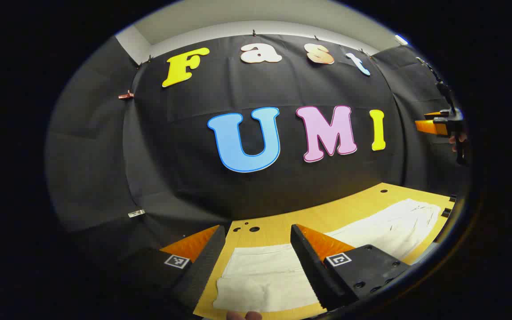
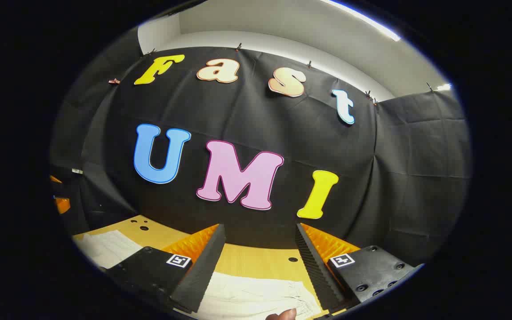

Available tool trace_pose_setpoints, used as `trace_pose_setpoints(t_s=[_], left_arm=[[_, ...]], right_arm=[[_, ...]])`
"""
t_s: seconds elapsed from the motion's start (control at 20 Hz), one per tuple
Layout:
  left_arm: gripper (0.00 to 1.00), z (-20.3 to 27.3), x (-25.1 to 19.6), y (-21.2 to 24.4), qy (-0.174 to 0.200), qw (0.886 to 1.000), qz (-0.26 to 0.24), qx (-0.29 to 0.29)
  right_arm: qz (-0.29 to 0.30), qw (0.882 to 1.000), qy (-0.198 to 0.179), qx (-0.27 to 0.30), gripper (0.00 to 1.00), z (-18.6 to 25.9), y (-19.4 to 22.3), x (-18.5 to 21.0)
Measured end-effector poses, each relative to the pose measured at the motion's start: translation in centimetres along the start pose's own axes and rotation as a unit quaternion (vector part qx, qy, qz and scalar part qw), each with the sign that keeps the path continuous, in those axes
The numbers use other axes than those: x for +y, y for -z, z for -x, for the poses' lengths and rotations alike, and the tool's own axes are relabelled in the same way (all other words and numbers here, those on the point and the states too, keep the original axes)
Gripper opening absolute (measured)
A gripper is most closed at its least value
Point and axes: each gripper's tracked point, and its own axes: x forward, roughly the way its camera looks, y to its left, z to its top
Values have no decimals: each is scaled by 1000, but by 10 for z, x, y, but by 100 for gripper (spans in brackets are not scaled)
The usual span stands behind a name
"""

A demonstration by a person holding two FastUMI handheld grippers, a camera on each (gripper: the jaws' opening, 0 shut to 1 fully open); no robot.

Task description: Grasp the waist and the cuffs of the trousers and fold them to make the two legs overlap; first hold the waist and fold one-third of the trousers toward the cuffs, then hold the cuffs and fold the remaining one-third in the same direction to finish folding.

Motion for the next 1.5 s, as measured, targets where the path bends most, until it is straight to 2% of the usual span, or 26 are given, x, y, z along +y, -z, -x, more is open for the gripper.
trace_pose_setpoints(t_s=[0.4, 0.6, 0.7, 0.9, 1.05, 1.3, 1.4, 1.5], left_arm=[[95, 3, 12, 59, 45, 996, -51, 59], [96, 9, 19, 97, 69, 987, -111, 91], [95, 12, 16, 118, 93, 979, -147, 104], [95, 22, 8, 174, 165, 950, -217, 153], [95, 32, 7, 219, 212, 921, -256, 203], [95, 35, 15, 273, 251, 868, -356, 240], [95, 32, 11, 285, 266, 850, -385, 241], [95, 25, 3, 299, 280, 837, -402, 243]], right_arm=[[17, 1000, 9, 13, 97, 1, 11, -5], [27, 999, 17, 18, 97, 3, 15, -10], [28, 999, 15, 24, 97, 2, 19, -9], [33, 999, 16, 27, 97, 4, 21, -11], [36, 999, 15, 31, 97, 6, 24, -13], [41, 998, 20, 38, 97, 13, 28, -23], [40, 998, 21, 42, 97, 17, 31, -27], [47, 998, 23, 45, 97, 22, 31, -34]])
